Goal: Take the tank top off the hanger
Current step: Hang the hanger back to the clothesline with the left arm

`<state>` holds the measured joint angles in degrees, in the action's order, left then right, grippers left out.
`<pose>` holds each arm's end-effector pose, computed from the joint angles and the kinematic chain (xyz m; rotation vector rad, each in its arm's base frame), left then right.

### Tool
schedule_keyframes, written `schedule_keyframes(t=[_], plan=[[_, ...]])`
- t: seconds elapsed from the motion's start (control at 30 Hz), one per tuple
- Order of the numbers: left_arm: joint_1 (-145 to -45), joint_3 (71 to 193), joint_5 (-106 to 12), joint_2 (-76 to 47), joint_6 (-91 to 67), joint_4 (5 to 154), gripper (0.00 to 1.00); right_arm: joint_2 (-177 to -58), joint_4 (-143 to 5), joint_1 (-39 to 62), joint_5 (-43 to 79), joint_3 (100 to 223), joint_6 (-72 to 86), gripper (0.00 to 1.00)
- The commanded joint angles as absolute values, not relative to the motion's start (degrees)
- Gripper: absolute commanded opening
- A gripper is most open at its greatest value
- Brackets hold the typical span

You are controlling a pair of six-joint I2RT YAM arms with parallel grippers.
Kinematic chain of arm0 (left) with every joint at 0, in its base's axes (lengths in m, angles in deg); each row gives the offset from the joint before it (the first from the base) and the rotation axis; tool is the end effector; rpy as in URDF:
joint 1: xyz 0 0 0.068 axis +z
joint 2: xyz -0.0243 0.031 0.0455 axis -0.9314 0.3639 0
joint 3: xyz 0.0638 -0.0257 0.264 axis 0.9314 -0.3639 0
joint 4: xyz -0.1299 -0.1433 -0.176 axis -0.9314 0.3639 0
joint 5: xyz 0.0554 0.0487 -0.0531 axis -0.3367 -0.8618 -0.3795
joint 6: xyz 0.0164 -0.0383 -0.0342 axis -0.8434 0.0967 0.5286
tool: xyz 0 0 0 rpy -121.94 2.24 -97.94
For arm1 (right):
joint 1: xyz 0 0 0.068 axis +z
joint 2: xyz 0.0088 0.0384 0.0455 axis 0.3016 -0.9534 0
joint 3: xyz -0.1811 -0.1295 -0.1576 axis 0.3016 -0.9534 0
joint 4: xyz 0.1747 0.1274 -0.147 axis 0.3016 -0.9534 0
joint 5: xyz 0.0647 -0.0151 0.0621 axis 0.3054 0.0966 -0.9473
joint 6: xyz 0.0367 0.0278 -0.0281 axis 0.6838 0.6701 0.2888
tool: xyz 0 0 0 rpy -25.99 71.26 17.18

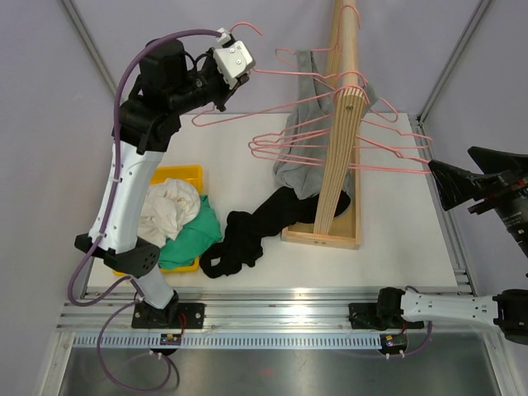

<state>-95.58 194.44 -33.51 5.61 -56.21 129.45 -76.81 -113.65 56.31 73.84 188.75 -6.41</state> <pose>0.2640 -0.1486 0.5625 1.0773 1.3308 -0.2541 0.0176 -0.0348 0.5573 -0.2188 1.3719 0.4475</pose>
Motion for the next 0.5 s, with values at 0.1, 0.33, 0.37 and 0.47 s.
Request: schedule_keyframes(t=[0.1, 0.33, 0.37, 0.47], plan=[[-99.51, 201.45, -28.61, 10.78, -56.00, 124.82, 0.00, -74.90, -114.67, 56.54, 82.06, 186.46, -9.27, 0.99], [-105.73, 201.36, -29.49, 14.12, -54.94, 117.53, 0.00, -71.74, -113.79, 56.62, 83.73, 183.73, -9.97, 0.99], [-106.45, 201.80, -30.02, 15.17, -55.03, 116.73, 0.00, -71.39, -113.97, 56.62, 83.91, 183.55, -9.97, 0.99], [-109.44, 202.68, -32.12, 17.37, -55.73, 114.09, 0.00, -70.24, -113.71, 56.62, 83.65, 182.76, -9.89, 1.00]])
